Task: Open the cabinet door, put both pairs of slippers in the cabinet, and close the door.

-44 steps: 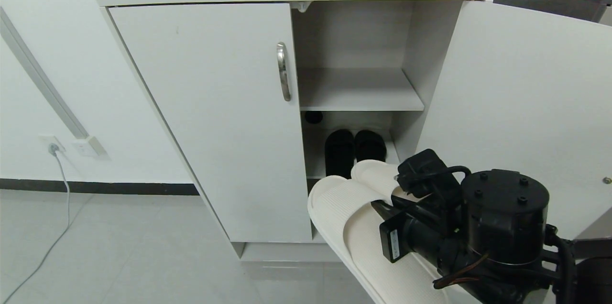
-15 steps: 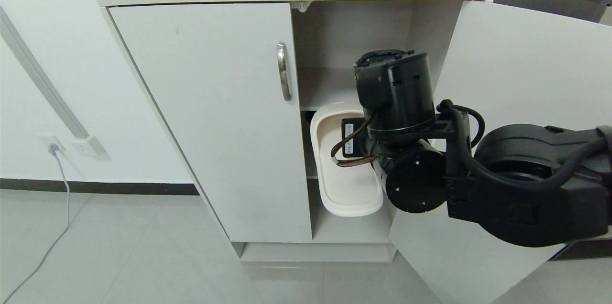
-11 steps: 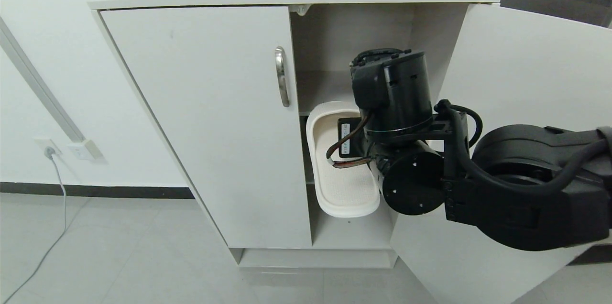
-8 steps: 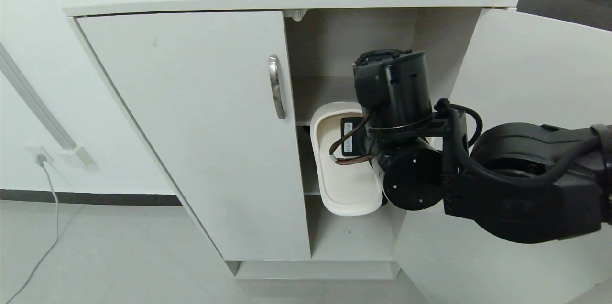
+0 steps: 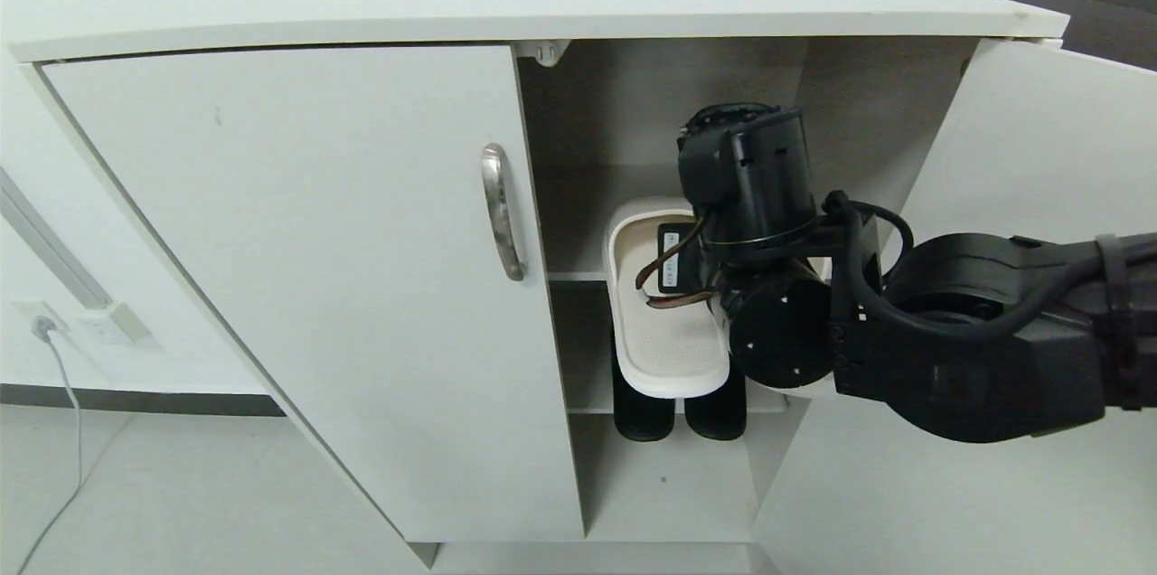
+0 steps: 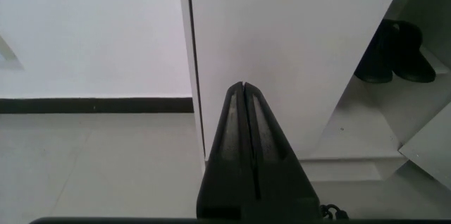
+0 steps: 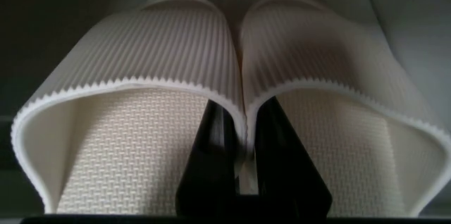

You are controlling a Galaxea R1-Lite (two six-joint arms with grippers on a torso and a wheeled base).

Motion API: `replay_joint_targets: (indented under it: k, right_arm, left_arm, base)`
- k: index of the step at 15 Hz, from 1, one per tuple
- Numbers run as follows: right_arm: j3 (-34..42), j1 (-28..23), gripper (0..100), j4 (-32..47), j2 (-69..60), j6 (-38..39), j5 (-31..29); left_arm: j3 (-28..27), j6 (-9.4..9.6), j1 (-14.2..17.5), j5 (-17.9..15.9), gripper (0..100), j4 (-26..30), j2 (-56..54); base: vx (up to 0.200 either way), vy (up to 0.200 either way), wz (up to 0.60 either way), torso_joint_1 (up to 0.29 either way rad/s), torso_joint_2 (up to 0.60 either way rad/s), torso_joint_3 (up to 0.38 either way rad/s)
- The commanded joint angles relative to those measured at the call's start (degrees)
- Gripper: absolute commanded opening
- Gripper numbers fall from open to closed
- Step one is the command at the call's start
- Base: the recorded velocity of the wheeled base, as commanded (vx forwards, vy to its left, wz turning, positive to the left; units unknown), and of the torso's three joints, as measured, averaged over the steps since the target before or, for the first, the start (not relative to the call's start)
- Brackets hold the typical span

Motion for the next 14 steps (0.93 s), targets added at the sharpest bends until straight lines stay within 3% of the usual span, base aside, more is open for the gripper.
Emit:
replay_joint_targets:
  k: [1, 4, 14]
  right_arm:
    - [0.1, -0.1, 0, -0.4, 0.6, 0.0, 0.0]
    - [-0.8, -1.6, 0, -2.5, 3.1, -0.6, 1.1]
    - [-14.6, -7.0, 0, -2.2, 9.6, -7.0, 5.5]
  left_arm:
    - [0.0, -0.01, 0.0, 0.0, 0, 0.0, 0.0]
    - [0.0, -0.01, 0.0, 0.0, 0, 0.0, 0.0]
    - [0.0, -0.01, 0.0, 0.0, 0, 0.0, 0.0]
  base:
    - [0.0, 0.0, 0.0, 0.0, 0.0, 0.0]
    - [0.0, 0.0, 0.0, 0.0, 0.0, 0.0]
    - [0.0, 0.0, 0.0, 0.0, 0.0, 0.0]
